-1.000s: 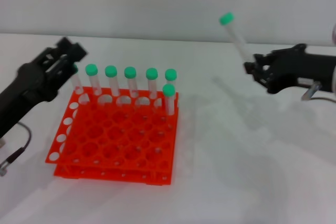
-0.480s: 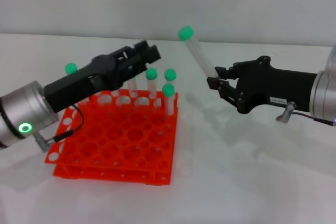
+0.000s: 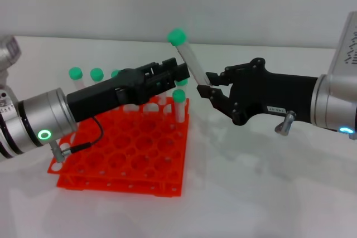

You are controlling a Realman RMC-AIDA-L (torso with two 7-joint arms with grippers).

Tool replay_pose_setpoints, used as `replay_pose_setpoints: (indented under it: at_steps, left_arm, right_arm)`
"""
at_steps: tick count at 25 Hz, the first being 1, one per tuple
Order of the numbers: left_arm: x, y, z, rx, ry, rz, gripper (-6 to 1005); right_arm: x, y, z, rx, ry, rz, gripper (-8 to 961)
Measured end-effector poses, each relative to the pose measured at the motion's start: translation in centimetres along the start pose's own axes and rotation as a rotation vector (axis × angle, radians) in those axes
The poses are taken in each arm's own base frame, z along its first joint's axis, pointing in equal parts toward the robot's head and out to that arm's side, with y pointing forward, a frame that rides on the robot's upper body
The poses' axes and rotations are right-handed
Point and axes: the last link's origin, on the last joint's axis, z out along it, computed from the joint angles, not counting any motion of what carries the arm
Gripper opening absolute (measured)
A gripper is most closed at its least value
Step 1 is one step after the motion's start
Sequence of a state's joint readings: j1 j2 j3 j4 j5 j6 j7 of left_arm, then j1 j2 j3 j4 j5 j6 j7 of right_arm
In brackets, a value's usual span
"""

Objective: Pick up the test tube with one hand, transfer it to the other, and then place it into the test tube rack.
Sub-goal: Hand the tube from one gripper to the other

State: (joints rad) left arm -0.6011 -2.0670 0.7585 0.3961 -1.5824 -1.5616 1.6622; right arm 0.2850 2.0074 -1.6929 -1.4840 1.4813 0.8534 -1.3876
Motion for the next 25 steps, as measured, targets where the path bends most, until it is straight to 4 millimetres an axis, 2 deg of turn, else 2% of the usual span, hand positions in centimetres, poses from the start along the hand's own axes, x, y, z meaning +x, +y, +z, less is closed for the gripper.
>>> replay_pose_setpoints:
  at_steps: [9, 19, 25]
  left_arm:
    - [-0.3, 0.4, 0.6, -0.025, -0.039, 0.038, 525]
    - [-0.6, 0.6, 0.4, -0.033, -0.051, 0.056, 525]
    - [-0.6, 1.0, 0.5, -0.056, -0.107, 0.159, 525]
  right_arm:
    - [-0.1, 0.0, 0.3, -0.006, 0.0, 0.009, 177]
    - [0.4, -1.2, -0.1, 0.054, 0.027, 0.023, 178]
    - [0.7, -1.1, 0.3, 0.059, 0.062, -0.008, 177]
